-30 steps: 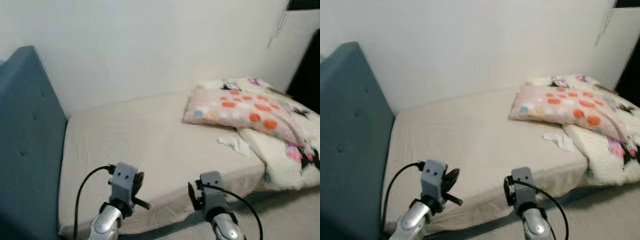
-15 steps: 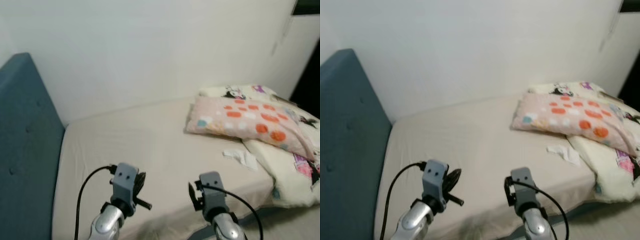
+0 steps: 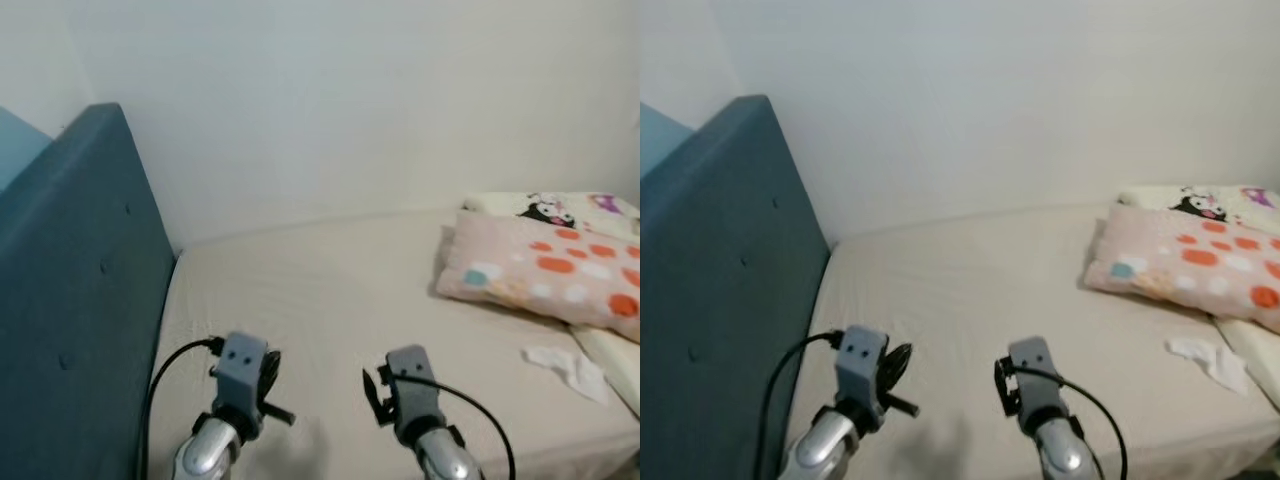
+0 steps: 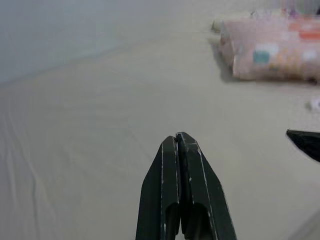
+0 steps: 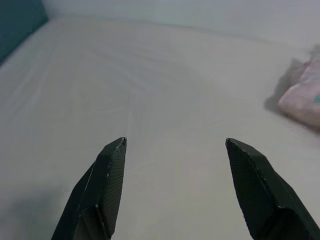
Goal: Clean up the room
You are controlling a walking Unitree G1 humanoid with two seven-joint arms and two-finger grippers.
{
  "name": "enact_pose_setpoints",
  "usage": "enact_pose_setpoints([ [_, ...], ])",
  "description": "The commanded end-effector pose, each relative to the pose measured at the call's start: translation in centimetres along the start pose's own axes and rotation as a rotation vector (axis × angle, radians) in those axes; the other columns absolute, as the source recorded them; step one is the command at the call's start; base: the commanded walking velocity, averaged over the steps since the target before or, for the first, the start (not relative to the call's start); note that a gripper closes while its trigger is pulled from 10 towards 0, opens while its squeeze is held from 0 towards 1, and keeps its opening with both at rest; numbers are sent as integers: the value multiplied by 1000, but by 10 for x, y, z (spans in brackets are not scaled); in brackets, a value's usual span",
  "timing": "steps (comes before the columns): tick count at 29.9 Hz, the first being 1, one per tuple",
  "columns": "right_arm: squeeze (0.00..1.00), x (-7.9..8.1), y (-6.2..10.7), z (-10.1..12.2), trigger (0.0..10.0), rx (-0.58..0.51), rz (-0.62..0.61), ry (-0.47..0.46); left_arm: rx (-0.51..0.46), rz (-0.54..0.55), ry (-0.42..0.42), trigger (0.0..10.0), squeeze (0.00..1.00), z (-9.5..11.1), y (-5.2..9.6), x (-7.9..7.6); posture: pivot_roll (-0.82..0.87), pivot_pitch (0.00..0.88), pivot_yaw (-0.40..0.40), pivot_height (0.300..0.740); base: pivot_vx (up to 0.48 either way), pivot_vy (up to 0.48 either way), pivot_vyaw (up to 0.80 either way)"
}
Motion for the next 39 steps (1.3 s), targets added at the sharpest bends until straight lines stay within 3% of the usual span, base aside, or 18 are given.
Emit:
enact_pose_setpoints([
  [1, 0, 8, 2, -4, 10000, 9, 18, -24, 32, 21, -17, 10000, 0, -10, 6, 8, 23, 25, -9, 740, 0, 0, 0],
  [39, 0, 11, 2, -2, 10000, 5, 22, -41, 42, 67, -42, 10000, 0, -10, 7, 17, 29, 37, -7, 740, 0, -8, 0],
])
Point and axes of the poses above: a point about 5 cm out from each wrist's last joint towards the gripper, its own y axis pointing back from the gripper into the wrist, its own z axis along the axis of the wrist's last joint, x = y × z, the point moved 6 cm from there along -y, pointing out of the wrist towards the gripper, and after that the axes turned 1 degree about -y, right-handed, at the moved point
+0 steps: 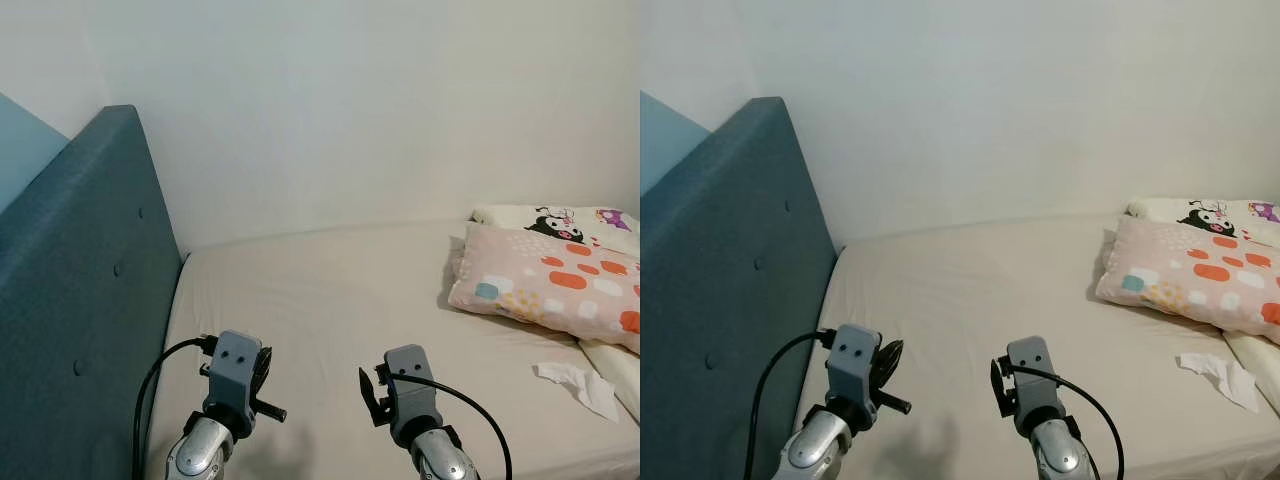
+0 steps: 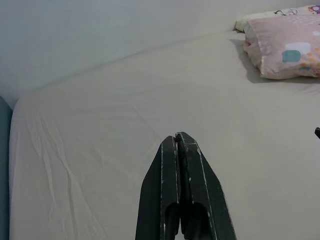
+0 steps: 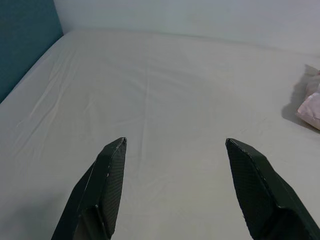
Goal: Clean up the room
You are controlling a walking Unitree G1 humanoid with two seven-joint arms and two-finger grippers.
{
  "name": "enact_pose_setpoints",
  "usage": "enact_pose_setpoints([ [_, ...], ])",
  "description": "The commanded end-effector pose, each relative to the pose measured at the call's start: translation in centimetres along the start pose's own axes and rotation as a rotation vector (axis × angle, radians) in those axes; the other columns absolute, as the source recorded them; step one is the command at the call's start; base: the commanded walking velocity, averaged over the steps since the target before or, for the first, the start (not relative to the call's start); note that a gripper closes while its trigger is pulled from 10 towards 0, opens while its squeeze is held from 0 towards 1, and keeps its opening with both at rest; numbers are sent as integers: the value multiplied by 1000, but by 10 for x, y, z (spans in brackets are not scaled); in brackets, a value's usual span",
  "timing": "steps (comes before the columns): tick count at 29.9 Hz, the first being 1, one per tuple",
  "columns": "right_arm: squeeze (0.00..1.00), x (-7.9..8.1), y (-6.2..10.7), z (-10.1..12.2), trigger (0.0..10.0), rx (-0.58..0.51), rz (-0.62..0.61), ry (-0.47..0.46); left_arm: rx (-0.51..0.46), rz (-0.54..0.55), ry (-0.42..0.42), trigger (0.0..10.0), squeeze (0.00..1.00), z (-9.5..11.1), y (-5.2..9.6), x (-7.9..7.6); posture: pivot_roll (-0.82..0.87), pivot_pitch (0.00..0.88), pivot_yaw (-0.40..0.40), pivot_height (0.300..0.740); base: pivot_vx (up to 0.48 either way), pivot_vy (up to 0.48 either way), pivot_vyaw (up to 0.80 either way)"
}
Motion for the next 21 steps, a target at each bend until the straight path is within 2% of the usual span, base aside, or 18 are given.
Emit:
enact_pose_setpoints([
  [1, 0, 0, 1, -1, 10000, 2, -1, -7, 20, 4, -6, 10000, 0, -5, 1, 2, 29, 37, -7, 740, 0, -304, 0],
  [21, 0, 0, 0, -2, 10000, 7, -3, -3, 28, 29, -1, 10000, 0, -6, 0, 6, 27, 39, -5, 740, 0, -385, 0],
])
Point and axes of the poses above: a point about 5 cm out from each wrist's last joint towards the gripper, its own y axis pointing back from the gripper into the wrist, its own z axis along the axis of the wrist's last joint, x = y × z, the point moved 6 cm from there along -y, pointing out of the wrist towards the gripper, and after that the axes turned 1 degree about -y, right-handed, at the moved point
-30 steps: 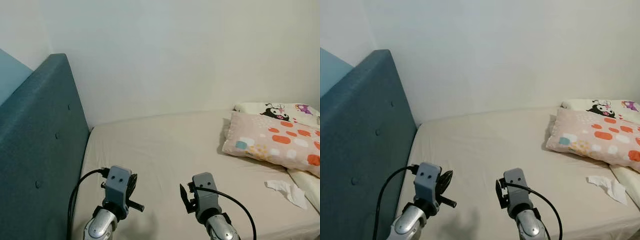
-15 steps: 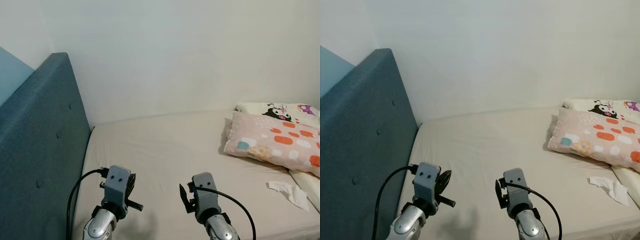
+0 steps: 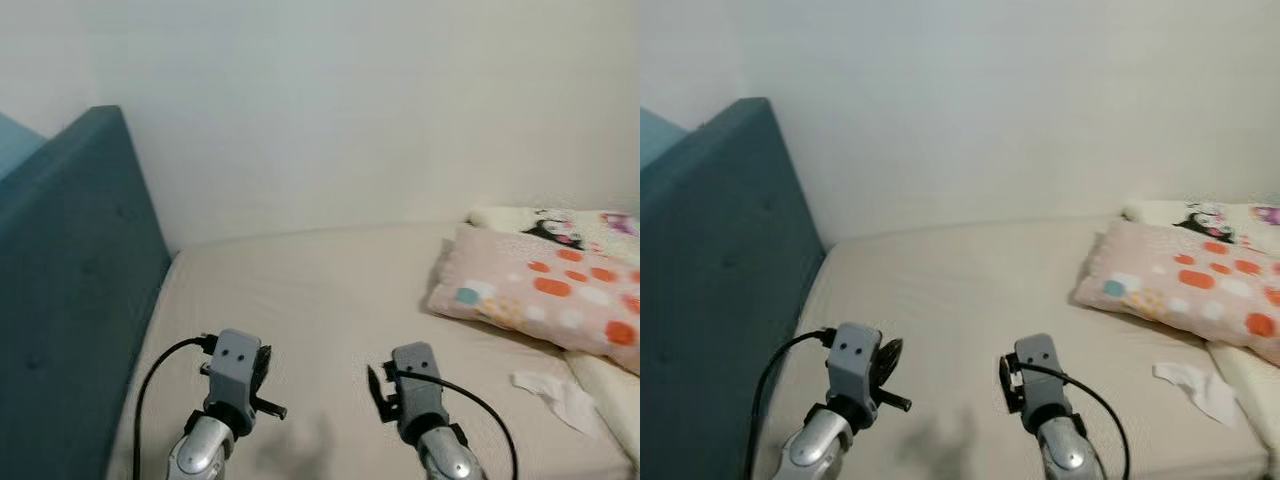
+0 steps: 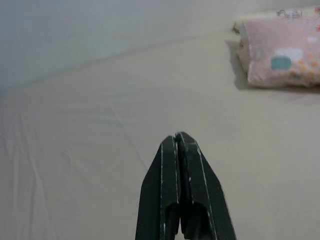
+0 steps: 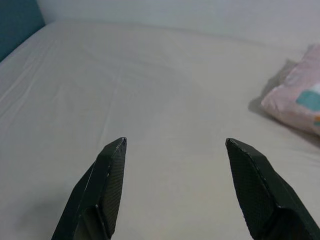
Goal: Clean up the room
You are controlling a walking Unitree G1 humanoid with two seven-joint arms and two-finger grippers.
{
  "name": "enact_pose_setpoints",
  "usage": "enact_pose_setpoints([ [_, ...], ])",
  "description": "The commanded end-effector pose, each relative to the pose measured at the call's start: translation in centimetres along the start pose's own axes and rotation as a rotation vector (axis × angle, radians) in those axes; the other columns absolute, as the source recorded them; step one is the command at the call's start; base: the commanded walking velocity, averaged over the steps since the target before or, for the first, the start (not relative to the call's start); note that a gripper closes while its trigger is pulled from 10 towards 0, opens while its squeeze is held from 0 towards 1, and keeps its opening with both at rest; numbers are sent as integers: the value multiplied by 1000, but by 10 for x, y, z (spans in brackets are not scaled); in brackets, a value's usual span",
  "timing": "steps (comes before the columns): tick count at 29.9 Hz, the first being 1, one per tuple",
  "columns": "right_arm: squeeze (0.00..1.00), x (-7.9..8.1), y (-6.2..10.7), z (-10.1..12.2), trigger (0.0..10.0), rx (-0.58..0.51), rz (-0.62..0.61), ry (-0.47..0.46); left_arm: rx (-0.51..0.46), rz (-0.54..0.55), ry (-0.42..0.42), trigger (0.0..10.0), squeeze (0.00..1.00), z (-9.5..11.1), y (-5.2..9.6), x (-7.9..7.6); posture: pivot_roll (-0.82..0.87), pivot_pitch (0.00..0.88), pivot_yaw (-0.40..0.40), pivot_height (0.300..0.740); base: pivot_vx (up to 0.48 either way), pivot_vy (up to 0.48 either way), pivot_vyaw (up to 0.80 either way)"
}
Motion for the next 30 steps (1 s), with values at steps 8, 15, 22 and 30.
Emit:
enact_pose_setpoints([
  [8, 0, -3, 2, -3, 10000, 12, -4, 18, 25, 1, -1, 10000, 0, -6, 1, 0, 27, 41, -4, 740, 0, -377, 0],
  [15, 0, -4, 2, -4, 10000, 14, -6, 24, 26, 2, -1, 10000, 0, -6, 1, 1, 26, 39, -3, 740, 0, -368, 180],
  [22, 0, -5, 1, -4, 10000, 17, -11, 27, 27, 1, -2, 10000, 0, -6, 1, 1, 26, 39, -3, 740, 0, -361, 435],
  [30, 0, -8, 1, -3, 10000, 15, -31, 0, 28, 2, -4, 10000, 0, -6, 0, 1, 27, 37, -2, 740, 0, -345, 270],
])
Point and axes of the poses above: a point about 5 cm out from each wrist's last joint towards the gripper, its own y axis pointing back from the gripper into the wrist, its own z axis along the axis of the wrist's last joint, x = y × z, the point moved 6 cm from there along -y, pointing out of the wrist towards the gripper, and after that the axes turned 1 degree about -y, right-handed, at the moved point
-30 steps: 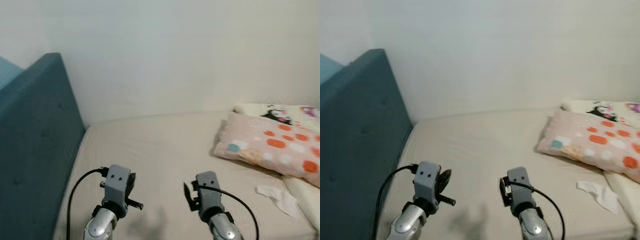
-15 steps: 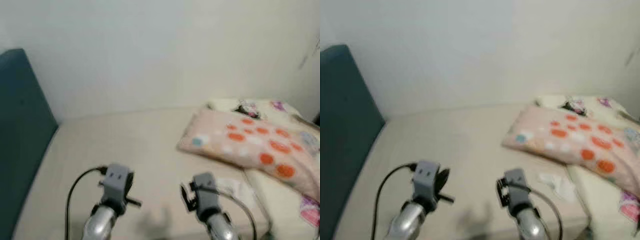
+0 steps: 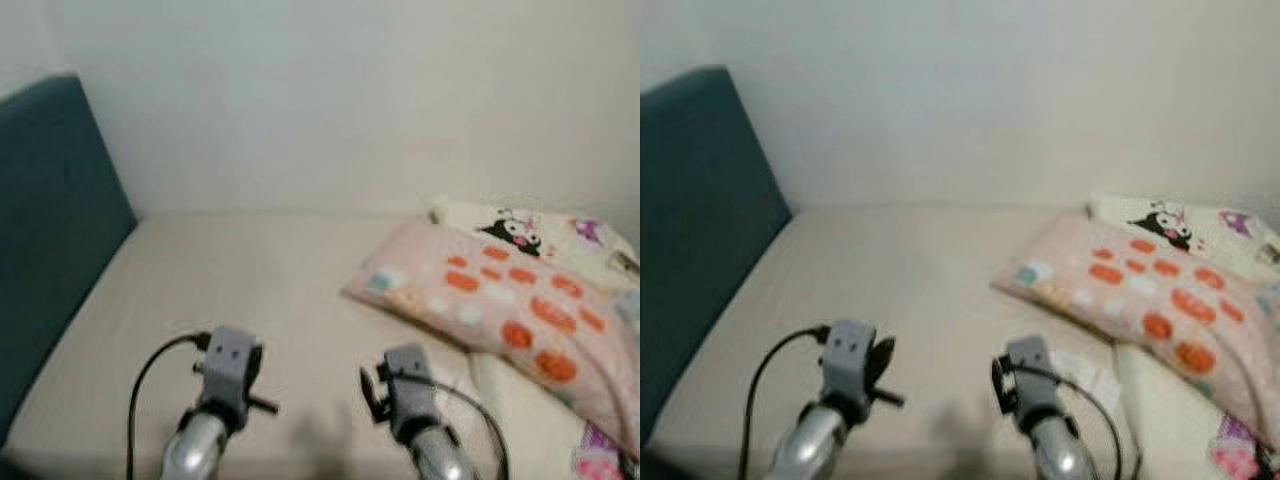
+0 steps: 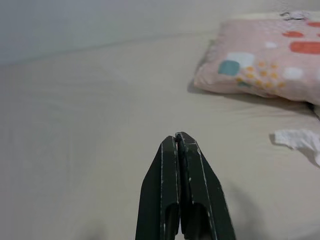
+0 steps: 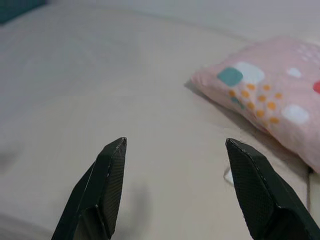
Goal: Clean up the room
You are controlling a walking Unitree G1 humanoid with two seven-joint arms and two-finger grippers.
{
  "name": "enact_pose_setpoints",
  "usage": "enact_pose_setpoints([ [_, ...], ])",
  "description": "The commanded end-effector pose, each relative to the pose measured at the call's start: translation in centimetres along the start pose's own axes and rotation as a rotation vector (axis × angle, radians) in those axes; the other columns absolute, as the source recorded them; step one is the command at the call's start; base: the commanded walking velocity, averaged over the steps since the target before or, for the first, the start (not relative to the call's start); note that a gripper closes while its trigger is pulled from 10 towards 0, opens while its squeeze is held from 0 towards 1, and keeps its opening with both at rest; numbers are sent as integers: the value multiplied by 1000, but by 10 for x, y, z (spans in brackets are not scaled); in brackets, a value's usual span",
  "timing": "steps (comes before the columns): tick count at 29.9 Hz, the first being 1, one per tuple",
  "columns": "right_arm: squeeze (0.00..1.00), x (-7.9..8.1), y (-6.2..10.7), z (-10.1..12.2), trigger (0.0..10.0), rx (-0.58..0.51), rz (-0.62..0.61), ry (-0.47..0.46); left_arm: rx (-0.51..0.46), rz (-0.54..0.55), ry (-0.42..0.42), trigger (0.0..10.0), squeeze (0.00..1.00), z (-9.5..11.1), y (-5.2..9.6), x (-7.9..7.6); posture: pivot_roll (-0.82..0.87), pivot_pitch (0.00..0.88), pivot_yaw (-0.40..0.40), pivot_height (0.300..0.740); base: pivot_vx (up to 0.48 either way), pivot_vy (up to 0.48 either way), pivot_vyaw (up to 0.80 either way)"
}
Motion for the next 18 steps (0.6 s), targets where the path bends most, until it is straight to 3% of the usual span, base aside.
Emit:
enact_pose_setpoints([
  [1, 0, -5, 3, -7, 10000, 23, -20, -9, 19, -8, -3, 10000, 0, -5, 2, -2, 27, 37, -2, 740, 0, -334, 0],
  [18, 0, -7, 4, -8, 10000, 25, -27, 0, 26, -4, -8, 10000, 0, -6, 1, -1, 22, 33, 1, 740, 0, -303, 0],
])
Point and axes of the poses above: a point about 5 cm out from each wrist's last joint towards the gripper, its own y axis pointing back from the gripper into the wrist, its own z axis along the axis of the wrist's last joint, x = y × z, the point moved 6 cm from there along -y, pointing out of the wrist towards the gripper, and after that the axes turned 1 degree about -y, right-handed, at the moved point
